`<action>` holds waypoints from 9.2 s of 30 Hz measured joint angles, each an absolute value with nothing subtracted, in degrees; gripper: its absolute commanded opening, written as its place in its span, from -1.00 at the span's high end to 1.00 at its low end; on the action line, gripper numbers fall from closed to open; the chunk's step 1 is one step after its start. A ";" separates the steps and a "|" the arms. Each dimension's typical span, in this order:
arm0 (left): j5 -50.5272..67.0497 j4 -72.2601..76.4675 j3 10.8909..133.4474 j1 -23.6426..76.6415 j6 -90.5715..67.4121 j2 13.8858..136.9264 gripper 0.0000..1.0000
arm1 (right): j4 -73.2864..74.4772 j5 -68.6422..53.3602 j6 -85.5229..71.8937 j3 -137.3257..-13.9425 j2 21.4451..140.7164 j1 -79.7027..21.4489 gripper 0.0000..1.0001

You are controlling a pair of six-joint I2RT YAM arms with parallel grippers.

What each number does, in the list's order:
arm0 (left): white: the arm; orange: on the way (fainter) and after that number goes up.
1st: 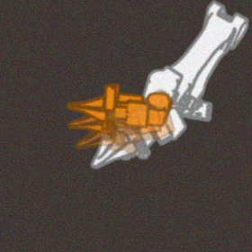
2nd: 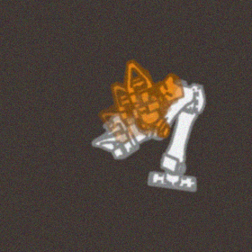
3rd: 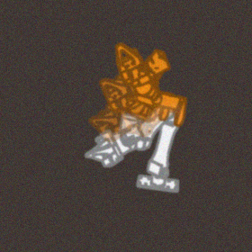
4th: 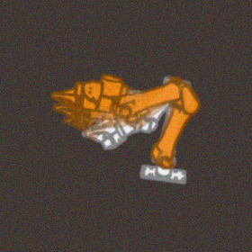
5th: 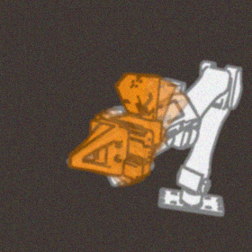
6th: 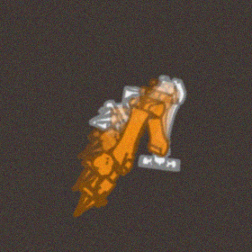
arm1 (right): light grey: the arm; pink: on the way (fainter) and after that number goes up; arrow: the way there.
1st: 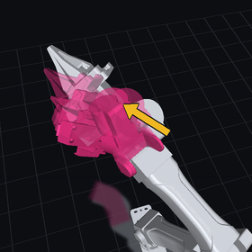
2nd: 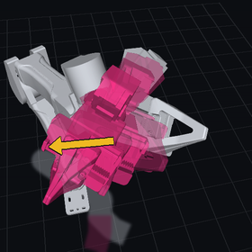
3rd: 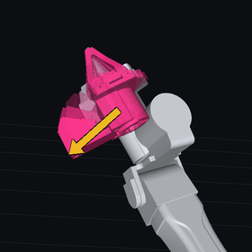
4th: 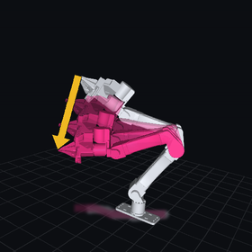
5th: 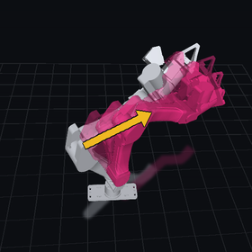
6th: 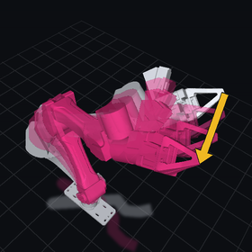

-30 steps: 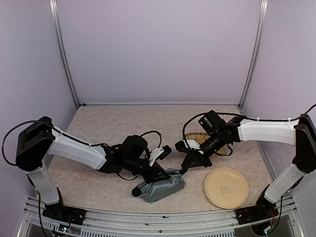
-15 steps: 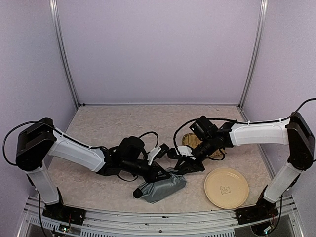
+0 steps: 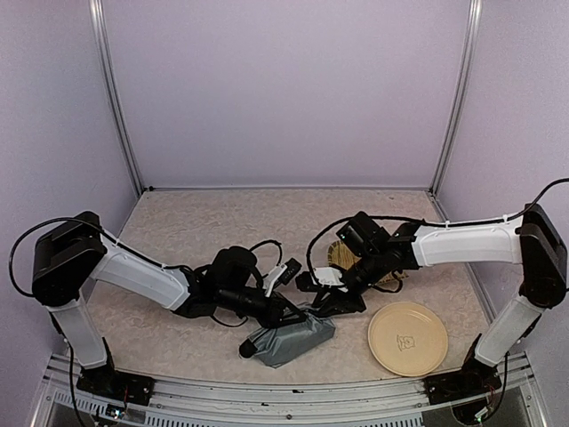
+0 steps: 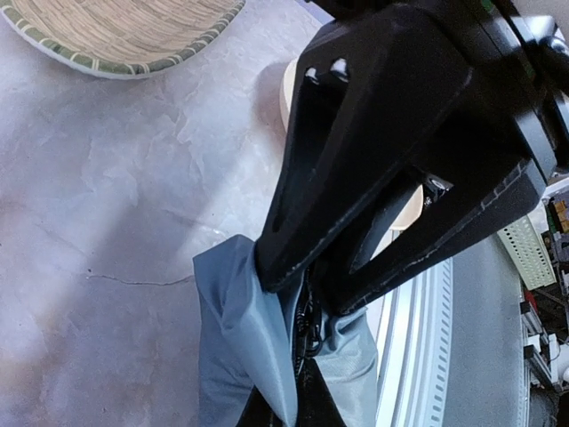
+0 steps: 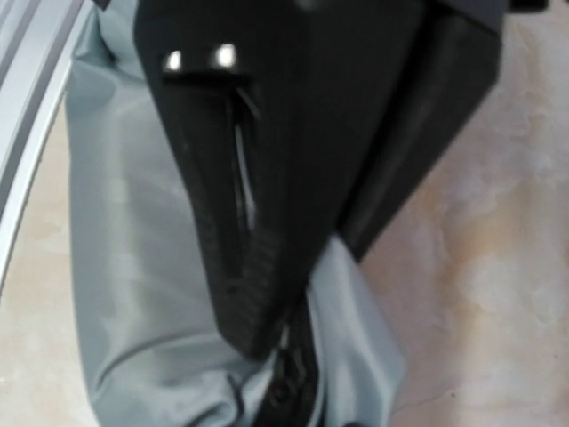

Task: Sort the hair-cutting tools
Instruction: Zip the zipper on the kit bag.

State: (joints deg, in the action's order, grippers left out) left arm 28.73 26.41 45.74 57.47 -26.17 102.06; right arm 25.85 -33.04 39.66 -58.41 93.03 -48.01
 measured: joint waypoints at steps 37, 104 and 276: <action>28.38 24.91 48.34 57.45 -24.97 102.08 0.95 | 34.85 -35.29 50.00 -61.93 91.90 -43.40 1.00; 37.30 34.87 44.29 54.06 -36.07 104.57 0.94 | 35.51 -28.47 42.65 -67.94 95.04 -49.87 1.00; 11.42 -16.73 67.26 61.08 -1.34 97.30 1.00 | 68.25 -66.94 50.63 -89.34 122.06 -37.50 0.54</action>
